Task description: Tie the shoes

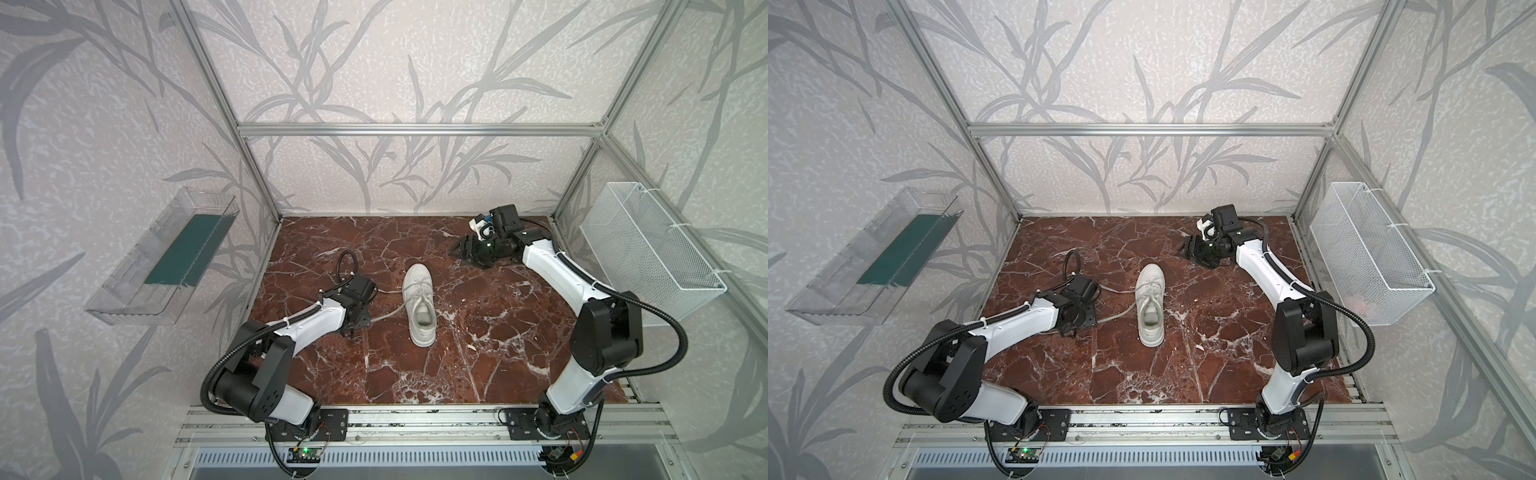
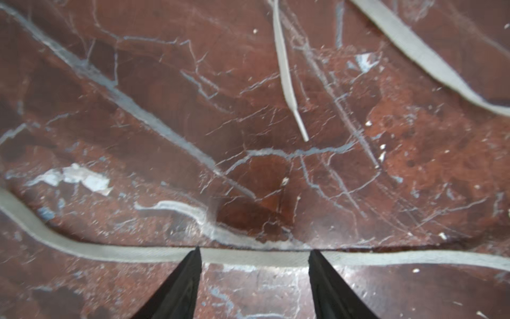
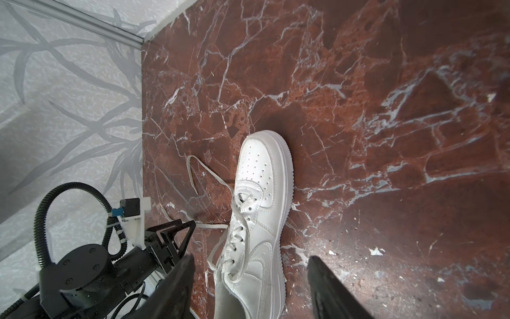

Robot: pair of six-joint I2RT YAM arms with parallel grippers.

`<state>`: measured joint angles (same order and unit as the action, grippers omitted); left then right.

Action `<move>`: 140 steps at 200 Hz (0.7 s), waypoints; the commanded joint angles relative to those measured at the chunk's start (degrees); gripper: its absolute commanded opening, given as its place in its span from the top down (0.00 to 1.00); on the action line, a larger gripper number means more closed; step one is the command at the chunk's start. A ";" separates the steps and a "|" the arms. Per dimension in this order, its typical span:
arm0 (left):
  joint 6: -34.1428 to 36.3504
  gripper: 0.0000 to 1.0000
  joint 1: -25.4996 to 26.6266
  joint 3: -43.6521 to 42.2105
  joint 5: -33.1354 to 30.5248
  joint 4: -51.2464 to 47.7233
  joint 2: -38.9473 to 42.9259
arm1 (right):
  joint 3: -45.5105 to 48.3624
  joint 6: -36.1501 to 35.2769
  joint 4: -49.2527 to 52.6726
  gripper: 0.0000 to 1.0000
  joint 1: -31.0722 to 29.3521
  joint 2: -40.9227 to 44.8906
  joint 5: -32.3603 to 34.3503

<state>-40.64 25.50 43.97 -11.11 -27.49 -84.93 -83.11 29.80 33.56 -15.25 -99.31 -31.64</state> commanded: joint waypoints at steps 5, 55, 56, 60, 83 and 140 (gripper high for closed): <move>-3.00 0.37 0.27 -1.03 -0.23 2.20 -1.92 | 3.62 0.09 -1.37 0.35 0.39 2.44 -1.07; -3.43 0.38 1.37 -0.82 -1.28 0.33 -4.34 | 6.47 -0.07 -1.85 0.36 0.74 4.50 -0.43; -3.41 0.38 1.47 -0.77 -1.41 0.29 -4.36 | 6.47 -0.08 -1.80 0.36 0.74 4.48 -0.44; -3.31 0.38 1.75 -0.81 -1.69 0.10 -4.44 | 6.55 -0.12 -1.75 0.36 0.74 4.47 -0.52; -3.39 0.38 2.42 -1.47 -2.15 0.40 -3.91 | 6.94 -0.18 -1.91 0.36 0.74 4.39 -0.64; -4.18 0.66 2.96 -1.56 -1.98 1.02 -4.92 | 7.47 -0.77 -1.08 0.36 0.68 5.15 -0.91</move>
<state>-43.75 28.01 43.03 -12.14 -24.58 -88.20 -76.29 30.11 32.12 -14.81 -96.68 -31.92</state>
